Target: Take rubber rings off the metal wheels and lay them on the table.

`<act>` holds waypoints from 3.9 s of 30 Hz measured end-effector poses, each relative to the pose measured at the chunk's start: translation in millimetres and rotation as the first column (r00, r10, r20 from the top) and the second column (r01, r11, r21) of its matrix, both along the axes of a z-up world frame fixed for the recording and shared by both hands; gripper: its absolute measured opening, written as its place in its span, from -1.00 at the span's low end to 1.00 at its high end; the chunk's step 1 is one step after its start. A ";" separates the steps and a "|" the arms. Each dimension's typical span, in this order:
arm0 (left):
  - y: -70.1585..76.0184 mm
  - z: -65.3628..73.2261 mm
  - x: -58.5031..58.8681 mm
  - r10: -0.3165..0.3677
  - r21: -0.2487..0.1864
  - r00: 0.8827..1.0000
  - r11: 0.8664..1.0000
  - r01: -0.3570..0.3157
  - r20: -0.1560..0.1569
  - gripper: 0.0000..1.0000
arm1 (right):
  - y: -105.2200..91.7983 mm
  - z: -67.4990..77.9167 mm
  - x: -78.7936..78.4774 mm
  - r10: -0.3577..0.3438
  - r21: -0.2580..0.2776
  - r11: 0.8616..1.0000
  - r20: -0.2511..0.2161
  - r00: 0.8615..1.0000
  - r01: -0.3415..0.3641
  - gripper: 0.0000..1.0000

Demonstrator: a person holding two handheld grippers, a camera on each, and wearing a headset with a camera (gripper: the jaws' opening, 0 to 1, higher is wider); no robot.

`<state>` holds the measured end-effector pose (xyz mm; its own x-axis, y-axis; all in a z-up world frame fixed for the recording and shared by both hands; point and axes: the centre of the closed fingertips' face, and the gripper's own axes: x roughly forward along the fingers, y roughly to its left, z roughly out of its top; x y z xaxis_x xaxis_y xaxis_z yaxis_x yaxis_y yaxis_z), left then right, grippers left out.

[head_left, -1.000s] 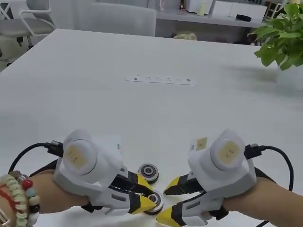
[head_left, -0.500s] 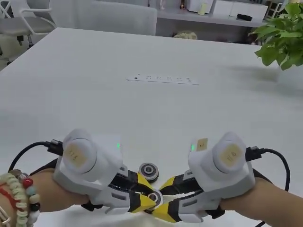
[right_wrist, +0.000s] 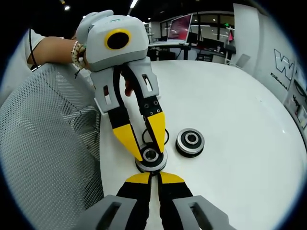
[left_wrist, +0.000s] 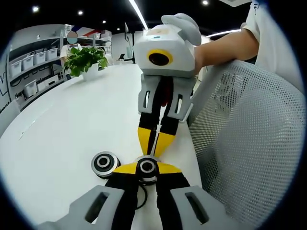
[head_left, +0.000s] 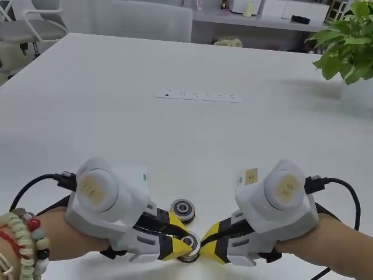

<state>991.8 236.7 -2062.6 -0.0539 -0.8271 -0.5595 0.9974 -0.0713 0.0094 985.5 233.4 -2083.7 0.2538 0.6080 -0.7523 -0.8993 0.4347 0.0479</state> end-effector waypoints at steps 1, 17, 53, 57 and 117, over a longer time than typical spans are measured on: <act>0.0 0.0 0.0 0.001 0.000 1.000 1.000 -0.001 0.000 -0.84 | 0.0 0.1 -0.1 -0.001 0.000 1.000 0.000 1.000 0.001 -0.96; 0.3 0.4 1.6 0.021 -0.004 1.000 1.000 -0.021 -0.014 -0.85 | -9.0 -2.2 7.7 -0.334 0.041 0.935 -0.232 0.914 0.352 -1.00; -0.4 0.5 1.6 0.009 -0.021 1.000 1.000 -0.009 -0.008 -0.84 | -0.8 18.3 15.1 -0.330 0.172 0.906 -0.286 0.899 0.387 -1.00; -0.2 0.5 1.8 0.008 -0.021 1.000 1.000 -0.008 -0.009 -0.84 | -4.4 12.5 13.1 -0.285 0.119 0.941 -0.232 0.930 0.318 -1.00; 0.5 0.0 5.7 0.018 0.003 1.000 1.000 -0.018 -0.009 -0.84 | -9.5 7.4 11.2 -0.219 0.067 0.971 -0.125 0.968 0.228 -1.00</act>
